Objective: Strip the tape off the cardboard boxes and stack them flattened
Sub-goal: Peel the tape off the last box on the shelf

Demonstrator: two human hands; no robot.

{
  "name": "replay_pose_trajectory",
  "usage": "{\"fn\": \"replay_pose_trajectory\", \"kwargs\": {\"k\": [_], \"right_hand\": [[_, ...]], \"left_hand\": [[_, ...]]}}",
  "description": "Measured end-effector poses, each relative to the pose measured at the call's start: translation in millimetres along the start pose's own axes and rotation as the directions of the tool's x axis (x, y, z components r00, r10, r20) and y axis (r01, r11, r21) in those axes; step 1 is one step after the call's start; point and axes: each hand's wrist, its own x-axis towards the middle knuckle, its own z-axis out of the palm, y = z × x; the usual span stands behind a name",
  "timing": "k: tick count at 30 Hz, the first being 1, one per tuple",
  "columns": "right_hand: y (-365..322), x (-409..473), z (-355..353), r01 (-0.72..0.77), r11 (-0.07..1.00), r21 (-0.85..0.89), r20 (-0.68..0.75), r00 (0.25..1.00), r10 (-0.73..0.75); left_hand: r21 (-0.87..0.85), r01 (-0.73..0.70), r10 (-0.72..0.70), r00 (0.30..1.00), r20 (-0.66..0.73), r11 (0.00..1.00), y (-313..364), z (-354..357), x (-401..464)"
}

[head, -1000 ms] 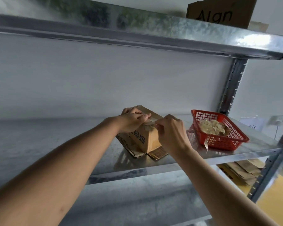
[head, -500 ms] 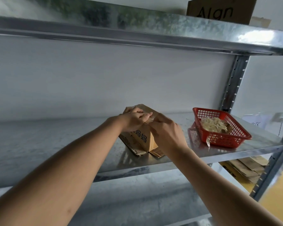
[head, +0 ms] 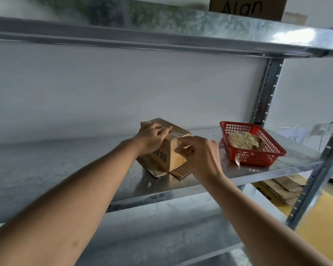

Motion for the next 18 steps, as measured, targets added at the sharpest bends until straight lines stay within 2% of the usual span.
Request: {"fn": "replay_pose_trajectory", "kwargs": {"k": [2,5,9,12,15,18], "right_hand": [[12.2,6.5,-9.5,-0.075,0.996,0.045,-0.002,0.997,0.075],[30.9,15.3,-21.9,-0.093,0.996,-0.012,-0.099,0.991,0.091],[63.5,24.2,-45.7,-0.199,0.979,-0.05,-0.173,0.967,0.188],[94.2,32.0,-66.5,-0.297,0.942,-0.156,-0.212,0.941,0.262],[120.3,39.2,-84.6,-0.293,0.913,-0.283,-0.202,0.949,0.242],[137.9,46.1,-96.9,-0.287,0.906,-0.313,-0.132,0.957,0.258]], "left_hand": [[0.041,-0.061,0.06,0.998,0.008,0.997,9.8,2.2,2.4],[0.033,-0.11,0.11,0.994,0.001,0.993,30.9,9.9,6.2],[0.026,-0.124,0.124,0.992,0.017,0.992,55.1,19.1,12.0],[-0.008,-0.107,0.107,0.994,0.03,0.994,65.2,22.1,18.6],[-0.007,-0.101,0.101,0.994,0.039,0.995,73.3,24.7,26.9],[-0.004,-0.083,0.083,0.994,0.065,0.997,75.6,25.5,34.9]]}}
